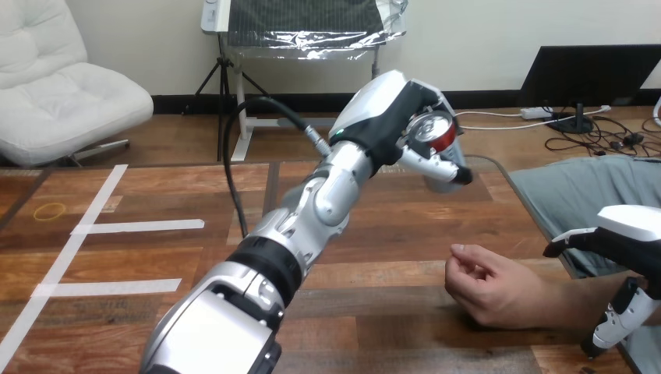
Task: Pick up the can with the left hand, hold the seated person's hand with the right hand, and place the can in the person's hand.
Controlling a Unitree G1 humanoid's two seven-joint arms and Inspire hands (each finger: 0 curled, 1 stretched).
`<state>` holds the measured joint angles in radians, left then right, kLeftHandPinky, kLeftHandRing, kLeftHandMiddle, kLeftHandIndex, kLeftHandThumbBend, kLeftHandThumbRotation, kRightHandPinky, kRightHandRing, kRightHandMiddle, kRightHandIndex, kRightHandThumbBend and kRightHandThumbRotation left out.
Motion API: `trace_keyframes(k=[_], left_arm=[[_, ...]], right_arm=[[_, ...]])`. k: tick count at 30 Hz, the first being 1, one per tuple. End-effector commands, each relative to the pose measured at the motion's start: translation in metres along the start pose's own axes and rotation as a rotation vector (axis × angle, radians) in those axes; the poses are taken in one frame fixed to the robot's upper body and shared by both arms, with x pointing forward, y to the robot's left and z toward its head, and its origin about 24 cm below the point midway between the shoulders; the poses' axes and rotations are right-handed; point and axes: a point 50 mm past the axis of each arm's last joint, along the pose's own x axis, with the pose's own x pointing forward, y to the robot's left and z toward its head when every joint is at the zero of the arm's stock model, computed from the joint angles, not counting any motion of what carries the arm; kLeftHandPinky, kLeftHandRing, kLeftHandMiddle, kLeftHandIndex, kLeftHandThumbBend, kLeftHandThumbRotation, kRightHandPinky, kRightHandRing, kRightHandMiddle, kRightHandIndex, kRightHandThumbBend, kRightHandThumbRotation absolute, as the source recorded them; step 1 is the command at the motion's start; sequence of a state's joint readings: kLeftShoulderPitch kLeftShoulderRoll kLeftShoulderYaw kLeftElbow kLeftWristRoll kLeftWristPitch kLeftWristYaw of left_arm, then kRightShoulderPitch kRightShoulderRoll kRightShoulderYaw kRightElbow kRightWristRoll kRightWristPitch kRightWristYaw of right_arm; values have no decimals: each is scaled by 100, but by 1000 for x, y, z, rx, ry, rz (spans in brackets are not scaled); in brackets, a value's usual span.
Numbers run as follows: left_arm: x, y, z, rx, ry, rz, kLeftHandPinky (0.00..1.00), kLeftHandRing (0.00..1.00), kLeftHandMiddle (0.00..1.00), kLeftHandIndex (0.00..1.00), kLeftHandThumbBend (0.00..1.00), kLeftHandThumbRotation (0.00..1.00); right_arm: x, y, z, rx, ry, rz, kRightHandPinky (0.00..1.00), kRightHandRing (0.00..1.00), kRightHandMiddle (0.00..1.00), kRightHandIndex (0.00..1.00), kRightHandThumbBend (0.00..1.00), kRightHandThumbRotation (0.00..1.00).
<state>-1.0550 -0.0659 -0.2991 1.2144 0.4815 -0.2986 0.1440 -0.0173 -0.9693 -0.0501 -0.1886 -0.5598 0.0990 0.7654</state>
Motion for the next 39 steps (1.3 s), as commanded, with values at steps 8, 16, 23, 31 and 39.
trace_keyframes(k=[8,16,23,31,39], left_arm=[[16,28,37,25,-110,93,35,39,45,46,70,0],[16,26,37,9,-115,87,33,38,44,46,69,0],[15,24,37,0,-115,80,34,39,45,45,69,0],[14,22,36,-14,-121,72,34,39,45,46,69,0],[14,21,35,-3,-112,62,34,39,44,46,69,0]], right_arm=[[1,-28,3,-105,6,-94,90,94,93,87,84,8],[5,-28,3,-122,2,-86,90,94,93,87,84,8],[8,-27,3,-126,2,-85,90,94,93,87,84,8],[11,-26,4,-136,11,-74,90,94,92,86,83,8],[15,-25,4,-140,20,-66,91,94,92,86,80,7]])
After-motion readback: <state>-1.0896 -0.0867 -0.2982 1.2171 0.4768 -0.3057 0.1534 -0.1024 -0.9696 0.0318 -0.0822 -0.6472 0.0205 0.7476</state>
